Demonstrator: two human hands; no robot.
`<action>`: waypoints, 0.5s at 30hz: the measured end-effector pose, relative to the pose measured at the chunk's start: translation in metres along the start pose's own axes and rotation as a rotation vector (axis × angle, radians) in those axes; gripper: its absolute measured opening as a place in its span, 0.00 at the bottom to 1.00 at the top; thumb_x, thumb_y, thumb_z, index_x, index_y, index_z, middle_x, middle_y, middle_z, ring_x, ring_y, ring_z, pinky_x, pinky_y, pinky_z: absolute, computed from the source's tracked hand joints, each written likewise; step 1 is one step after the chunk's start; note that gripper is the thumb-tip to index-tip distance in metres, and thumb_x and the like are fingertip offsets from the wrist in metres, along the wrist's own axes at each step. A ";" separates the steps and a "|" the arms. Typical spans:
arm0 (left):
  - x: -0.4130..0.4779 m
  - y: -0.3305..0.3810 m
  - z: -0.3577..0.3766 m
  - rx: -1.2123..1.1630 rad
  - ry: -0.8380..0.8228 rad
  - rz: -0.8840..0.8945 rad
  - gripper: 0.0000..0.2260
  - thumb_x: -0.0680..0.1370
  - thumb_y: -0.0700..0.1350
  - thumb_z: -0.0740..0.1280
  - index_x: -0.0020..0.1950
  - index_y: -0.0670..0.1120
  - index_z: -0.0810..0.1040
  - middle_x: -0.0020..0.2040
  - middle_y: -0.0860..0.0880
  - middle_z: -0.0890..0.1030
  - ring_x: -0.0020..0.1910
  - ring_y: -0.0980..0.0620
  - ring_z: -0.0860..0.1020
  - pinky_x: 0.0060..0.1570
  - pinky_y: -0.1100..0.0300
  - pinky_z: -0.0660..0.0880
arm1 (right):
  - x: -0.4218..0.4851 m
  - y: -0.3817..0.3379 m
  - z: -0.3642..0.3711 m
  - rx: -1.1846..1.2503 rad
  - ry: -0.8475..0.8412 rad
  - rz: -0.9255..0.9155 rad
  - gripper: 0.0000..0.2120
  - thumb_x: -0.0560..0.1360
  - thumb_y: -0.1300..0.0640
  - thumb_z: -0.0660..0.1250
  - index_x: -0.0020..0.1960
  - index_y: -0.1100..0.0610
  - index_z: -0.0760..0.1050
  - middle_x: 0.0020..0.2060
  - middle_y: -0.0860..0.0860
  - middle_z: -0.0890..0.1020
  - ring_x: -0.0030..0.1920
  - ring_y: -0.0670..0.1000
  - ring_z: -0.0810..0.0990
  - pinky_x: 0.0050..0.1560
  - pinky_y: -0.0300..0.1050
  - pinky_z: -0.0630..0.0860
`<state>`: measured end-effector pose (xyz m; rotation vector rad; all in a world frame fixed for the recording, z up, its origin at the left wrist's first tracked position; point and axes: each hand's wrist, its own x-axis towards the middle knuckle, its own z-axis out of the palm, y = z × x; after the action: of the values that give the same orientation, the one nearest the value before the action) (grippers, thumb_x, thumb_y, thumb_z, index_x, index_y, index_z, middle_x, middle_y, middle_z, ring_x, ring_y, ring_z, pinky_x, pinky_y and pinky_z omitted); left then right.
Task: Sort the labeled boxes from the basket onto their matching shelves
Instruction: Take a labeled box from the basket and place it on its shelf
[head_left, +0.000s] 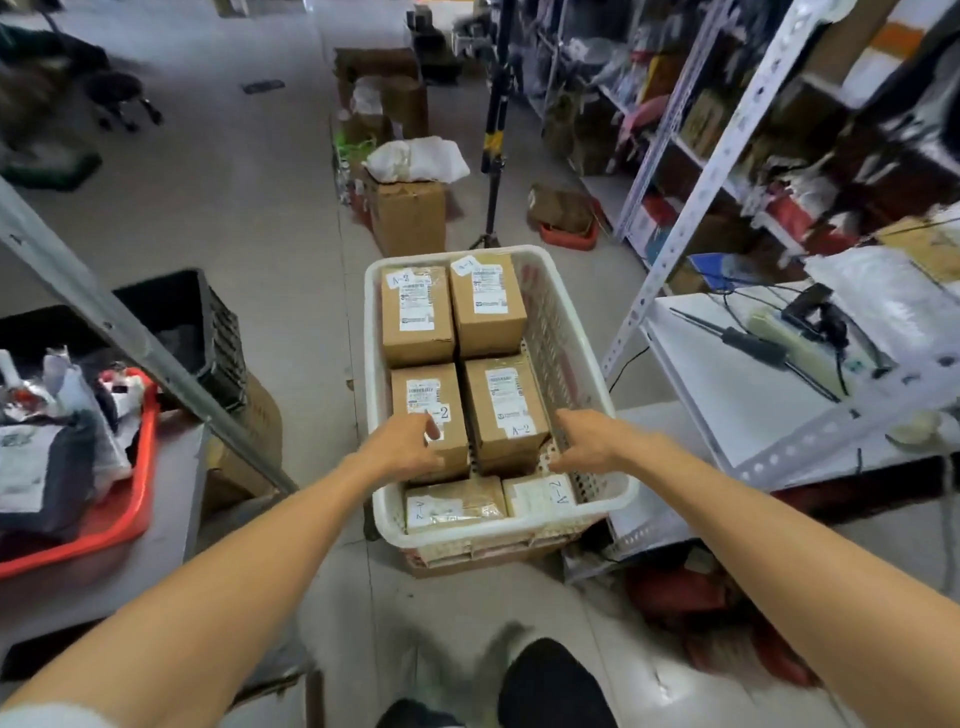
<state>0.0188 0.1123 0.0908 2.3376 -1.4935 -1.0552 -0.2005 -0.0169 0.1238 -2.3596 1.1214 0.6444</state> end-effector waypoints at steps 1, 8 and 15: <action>0.006 -0.001 0.002 -0.009 -0.016 -0.014 0.20 0.71 0.47 0.72 0.62 0.47 0.74 0.57 0.47 0.78 0.52 0.51 0.76 0.54 0.54 0.76 | 0.007 0.004 0.001 0.000 -0.020 0.007 0.28 0.73 0.49 0.69 0.67 0.59 0.65 0.62 0.57 0.75 0.57 0.56 0.76 0.57 0.53 0.76; 0.043 -0.007 0.021 -0.070 -0.093 -0.162 0.19 0.71 0.46 0.72 0.61 0.46 0.74 0.55 0.48 0.79 0.52 0.50 0.77 0.54 0.55 0.76 | 0.071 0.029 0.004 -0.008 -0.108 -0.035 0.25 0.73 0.51 0.69 0.66 0.59 0.67 0.61 0.55 0.76 0.56 0.54 0.76 0.52 0.46 0.75; 0.089 -0.009 0.076 -0.131 -0.139 -0.236 0.20 0.72 0.46 0.72 0.63 0.46 0.74 0.57 0.48 0.77 0.54 0.50 0.76 0.55 0.56 0.74 | 0.134 0.054 0.058 -0.044 -0.281 -0.081 0.23 0.73 0.52 0.70 0.63 0.60 0.67 0.59 0.55 0.74 0.46 0.53 0.76 0.40 0.44 0.75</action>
<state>-0.0021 0.0578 -0.0109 2.4347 -1.1685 -1.3531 -0.1811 -0.0936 -0.0104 -2.2489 0.8923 0.9452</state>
